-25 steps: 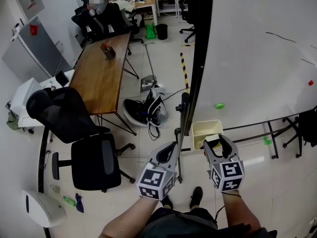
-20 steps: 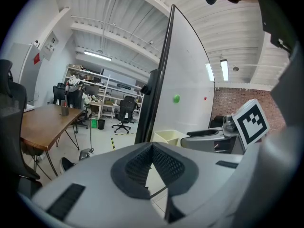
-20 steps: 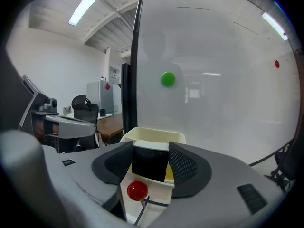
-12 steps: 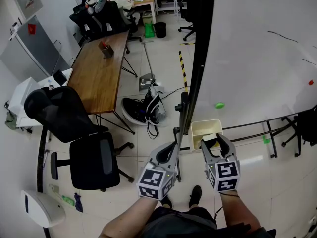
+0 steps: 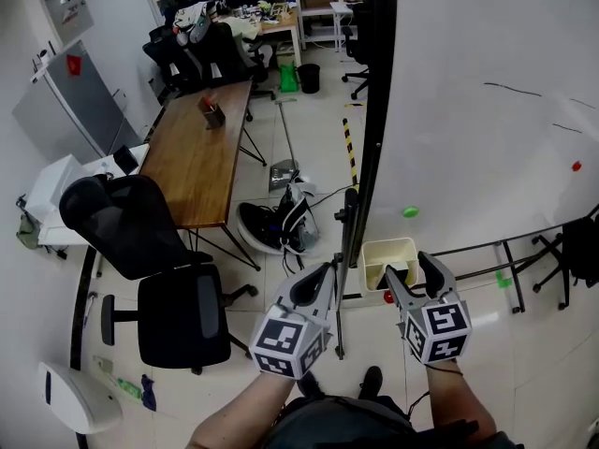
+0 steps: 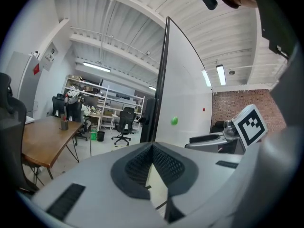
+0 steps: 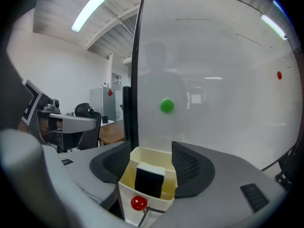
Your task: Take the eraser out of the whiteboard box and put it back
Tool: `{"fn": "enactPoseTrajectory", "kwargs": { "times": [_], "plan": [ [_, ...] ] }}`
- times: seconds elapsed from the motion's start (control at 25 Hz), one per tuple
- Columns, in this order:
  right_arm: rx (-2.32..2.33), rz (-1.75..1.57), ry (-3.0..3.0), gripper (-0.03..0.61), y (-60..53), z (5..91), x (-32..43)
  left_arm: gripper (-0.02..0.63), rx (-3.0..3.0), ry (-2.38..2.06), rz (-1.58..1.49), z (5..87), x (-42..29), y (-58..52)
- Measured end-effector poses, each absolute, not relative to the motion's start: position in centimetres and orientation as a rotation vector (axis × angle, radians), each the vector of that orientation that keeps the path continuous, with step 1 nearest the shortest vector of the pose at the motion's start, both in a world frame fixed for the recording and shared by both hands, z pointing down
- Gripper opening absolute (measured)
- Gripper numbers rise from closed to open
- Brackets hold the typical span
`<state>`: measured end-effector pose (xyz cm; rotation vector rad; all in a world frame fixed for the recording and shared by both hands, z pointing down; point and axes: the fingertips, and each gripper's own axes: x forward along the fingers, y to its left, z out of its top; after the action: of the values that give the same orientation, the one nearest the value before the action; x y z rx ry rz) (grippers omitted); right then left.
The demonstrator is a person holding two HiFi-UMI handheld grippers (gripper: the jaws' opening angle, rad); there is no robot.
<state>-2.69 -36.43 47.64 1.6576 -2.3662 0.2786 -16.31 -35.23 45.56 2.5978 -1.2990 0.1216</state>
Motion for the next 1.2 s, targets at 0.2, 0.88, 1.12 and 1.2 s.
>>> {"fn": "enactPoseTrajectory", "kwargs": {
  "times": [0.2, 0.88, 1.12, 1.2],
  "plan": [
    [1.67, 0.219, -2.499, 0.263, -34.2, 40.7, -3.0, 0.028, 2.675, -1.305, -0.01, 39.1, -16.5, -32.7],
    [1.65, 0.127, -2.665, 0.017, -28.8, 32.8, 1.9, 0.028, 2.71, -1.388, -0.107, 32.4, -11.6, -26.9],
    [1.576, 0.148, -2.715, 0.015, -27.5, 32.8, 4.4, 0.028, 2.658, -1.437, -0.094, 33.2, -8.9, -25.0],
    [1.542, 0.149, -2.743, 0.015, -27.3, 32.8, 5.1, 0.028, 2.637, -1.457, -0.089, 33.8, -8.1, -24.4]
  ]
}}
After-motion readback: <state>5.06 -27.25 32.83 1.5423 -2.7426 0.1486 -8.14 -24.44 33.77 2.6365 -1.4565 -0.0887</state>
